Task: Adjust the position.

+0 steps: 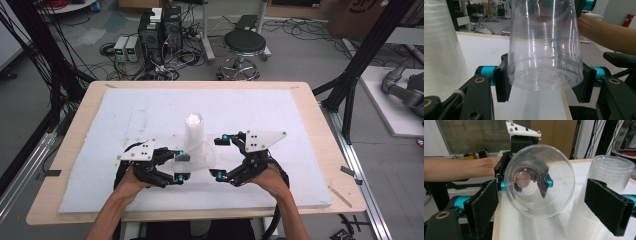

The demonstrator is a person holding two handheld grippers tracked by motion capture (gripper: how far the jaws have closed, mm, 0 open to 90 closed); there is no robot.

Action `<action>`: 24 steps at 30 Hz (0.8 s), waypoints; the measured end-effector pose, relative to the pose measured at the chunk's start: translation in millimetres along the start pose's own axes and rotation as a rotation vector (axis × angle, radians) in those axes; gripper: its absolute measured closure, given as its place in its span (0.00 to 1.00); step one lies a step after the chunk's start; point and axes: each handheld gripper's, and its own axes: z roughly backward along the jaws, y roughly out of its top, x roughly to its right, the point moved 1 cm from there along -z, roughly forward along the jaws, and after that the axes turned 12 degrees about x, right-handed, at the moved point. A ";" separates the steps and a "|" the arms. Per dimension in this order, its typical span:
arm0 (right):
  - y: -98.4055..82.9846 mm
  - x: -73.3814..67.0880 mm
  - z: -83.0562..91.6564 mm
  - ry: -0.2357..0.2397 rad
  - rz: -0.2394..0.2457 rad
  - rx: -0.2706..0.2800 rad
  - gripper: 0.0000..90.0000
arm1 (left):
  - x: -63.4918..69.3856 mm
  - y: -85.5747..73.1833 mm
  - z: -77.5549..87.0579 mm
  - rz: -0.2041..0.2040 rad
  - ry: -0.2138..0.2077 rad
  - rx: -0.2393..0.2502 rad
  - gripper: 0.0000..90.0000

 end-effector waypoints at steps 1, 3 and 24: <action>-0.5 0.0 -0.5 0.000 0.001 0.004 0.14 | 0.2 0.7 -0.2 -0.003 -0.004 -0.001 0.47; -1.1 -0.1 -0.8 0.003 -0.003 0.002 0.14 | 0.8 2.2 -0.5 -0.009 -0.006 -0.002 0.47; -8.9 0.1 -19.9 0.057 -0.042 0.001 0.14 | 2.0 7.1 -9.2 -0.021 -0.026 0.002 0.47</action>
